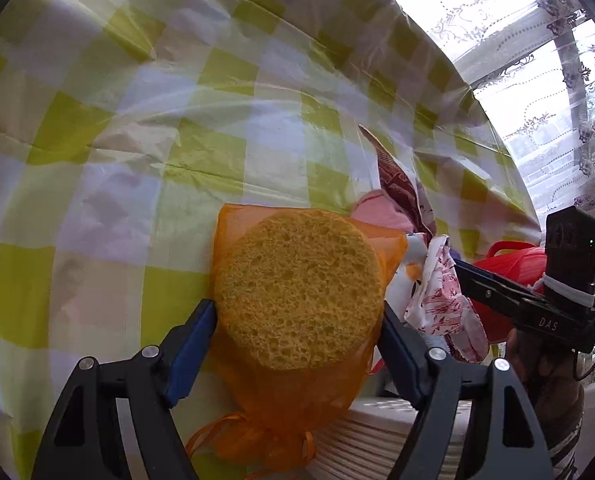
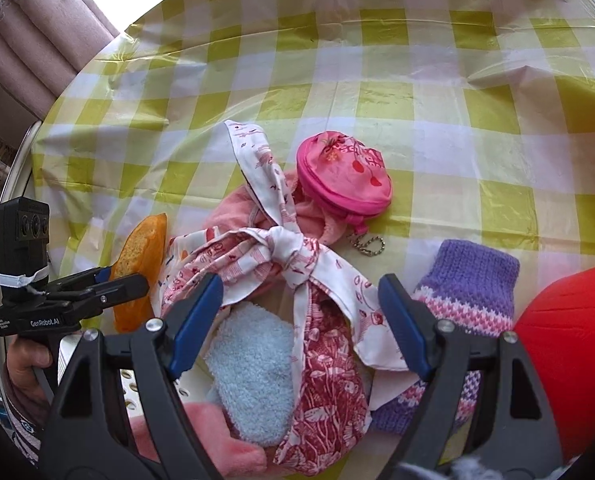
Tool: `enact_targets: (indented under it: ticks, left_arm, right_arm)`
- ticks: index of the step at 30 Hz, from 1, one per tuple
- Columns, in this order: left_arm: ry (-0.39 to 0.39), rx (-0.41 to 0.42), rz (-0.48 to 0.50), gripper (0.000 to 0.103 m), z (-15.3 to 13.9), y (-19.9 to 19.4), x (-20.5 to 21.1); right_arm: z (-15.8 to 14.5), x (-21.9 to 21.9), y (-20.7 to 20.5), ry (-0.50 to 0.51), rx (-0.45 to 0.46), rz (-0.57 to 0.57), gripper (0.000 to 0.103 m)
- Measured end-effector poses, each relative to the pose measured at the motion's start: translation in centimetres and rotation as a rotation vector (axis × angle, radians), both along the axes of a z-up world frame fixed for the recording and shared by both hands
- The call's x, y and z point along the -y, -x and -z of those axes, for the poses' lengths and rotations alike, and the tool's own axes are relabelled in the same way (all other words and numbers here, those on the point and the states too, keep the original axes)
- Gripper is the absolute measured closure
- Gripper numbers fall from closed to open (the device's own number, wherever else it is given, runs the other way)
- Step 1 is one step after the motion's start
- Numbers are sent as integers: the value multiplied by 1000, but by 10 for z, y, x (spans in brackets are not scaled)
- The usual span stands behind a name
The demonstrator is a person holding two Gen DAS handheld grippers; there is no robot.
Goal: Organize soft objects
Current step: 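Grasp the orange mesh pouch with the left tool while the right tool grasps the pink floral cloth, then carry the orange pouch and floral cloth over the box and open both tools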
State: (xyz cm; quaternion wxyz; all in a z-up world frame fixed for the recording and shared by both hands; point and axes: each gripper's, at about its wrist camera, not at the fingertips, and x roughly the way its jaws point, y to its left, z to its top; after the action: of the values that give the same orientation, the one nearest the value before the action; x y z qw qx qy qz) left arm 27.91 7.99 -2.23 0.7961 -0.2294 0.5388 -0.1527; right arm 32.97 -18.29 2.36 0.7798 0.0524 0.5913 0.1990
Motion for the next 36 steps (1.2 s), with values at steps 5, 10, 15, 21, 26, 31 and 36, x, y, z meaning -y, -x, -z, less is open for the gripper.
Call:
enact_targets:
  ticks: [5,10,15,21,26,31,36]
  left_arm:
    - [-2,46,-53,25,-14,12,-14]
    - [-27,108,-78,25,-31,25,-15]
    - [-53,175,-118,25,-48,41,-18]
    - [-81,274,-174,25,-78,64,-21]
    - [-81,360,-196,25,-109,92,-22]
    - [-50,426,-183,25,-136,125,-15]
    - [-7,480,-99,25,-162,156,12]
  right_arm:
    - [11,-5,0,15,-15,-20,56]
    - [2,-6,11,23,54,-40,87]
    - [-31,1,30,11,165,-28,89]
    - [-76,15,62,-2,296,1,90]
    - [-114,28,97,-9,397,26,90]
    - [-134,48,137,-19,443,54,90]
    - [-139,80,181,-9,445,97,90]
